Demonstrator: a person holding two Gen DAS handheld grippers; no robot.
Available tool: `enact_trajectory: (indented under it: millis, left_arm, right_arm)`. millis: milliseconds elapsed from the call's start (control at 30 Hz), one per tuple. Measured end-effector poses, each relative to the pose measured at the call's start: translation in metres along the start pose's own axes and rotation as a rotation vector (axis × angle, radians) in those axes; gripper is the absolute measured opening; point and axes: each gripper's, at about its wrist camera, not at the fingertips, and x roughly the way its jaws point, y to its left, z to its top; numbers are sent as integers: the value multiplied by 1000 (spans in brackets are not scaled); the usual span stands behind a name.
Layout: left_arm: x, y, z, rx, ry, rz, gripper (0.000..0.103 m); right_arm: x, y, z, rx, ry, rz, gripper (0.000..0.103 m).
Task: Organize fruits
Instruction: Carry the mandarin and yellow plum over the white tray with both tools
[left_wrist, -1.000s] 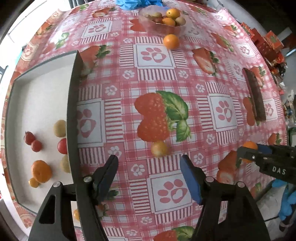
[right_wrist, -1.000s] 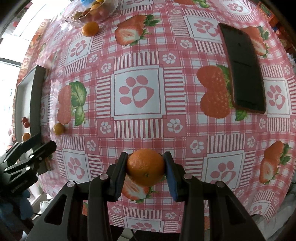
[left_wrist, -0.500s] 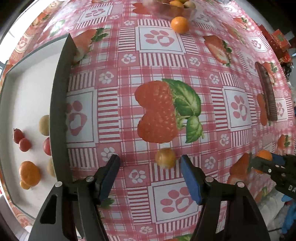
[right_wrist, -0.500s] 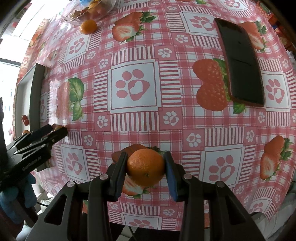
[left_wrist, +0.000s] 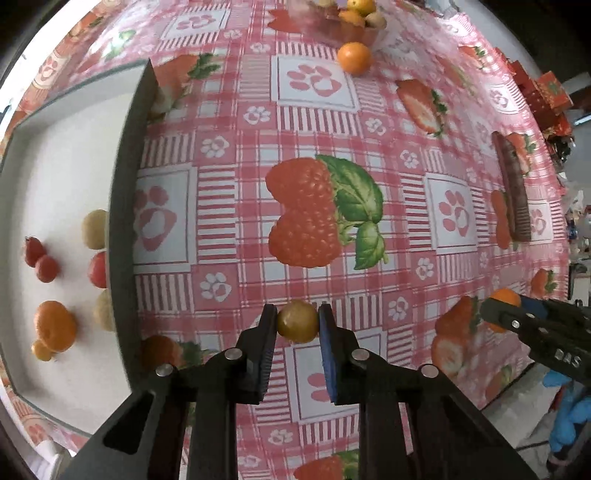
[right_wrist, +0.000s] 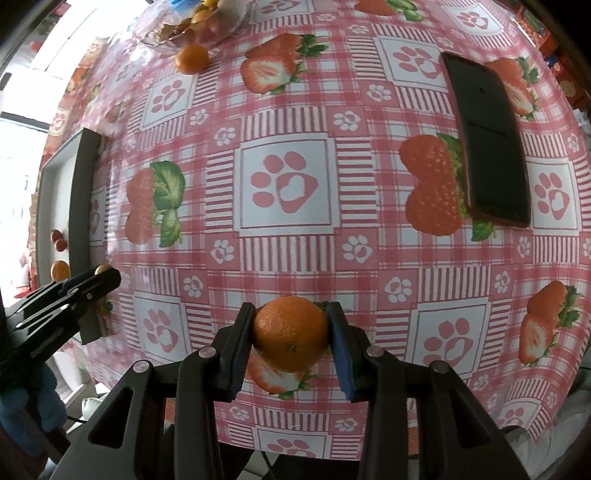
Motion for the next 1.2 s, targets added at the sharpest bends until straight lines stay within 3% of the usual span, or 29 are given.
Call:
enact_trajectory:
  millis: [300, 533, 667, 1200]
  left_arm:
    - [-33, 7, 2, -18, -72, -15, 24]
    - [-60, 45, 1, -97, -139, -2, 24]
    - [-73, 69, -3, -139, -172, 44, 24]
    - [-96, 162, -25, -328, -239, 130, 24]
  right_arm:
    - [-14, 39, 19, -86, -43, 2, 43]
    - [-18, 86, 39, -201, -70, 16, 43]
    - [-19, 120, 47, -277, -68, 24, 43]
    - [-8, 255, 56, -542, -38, 75, 42]
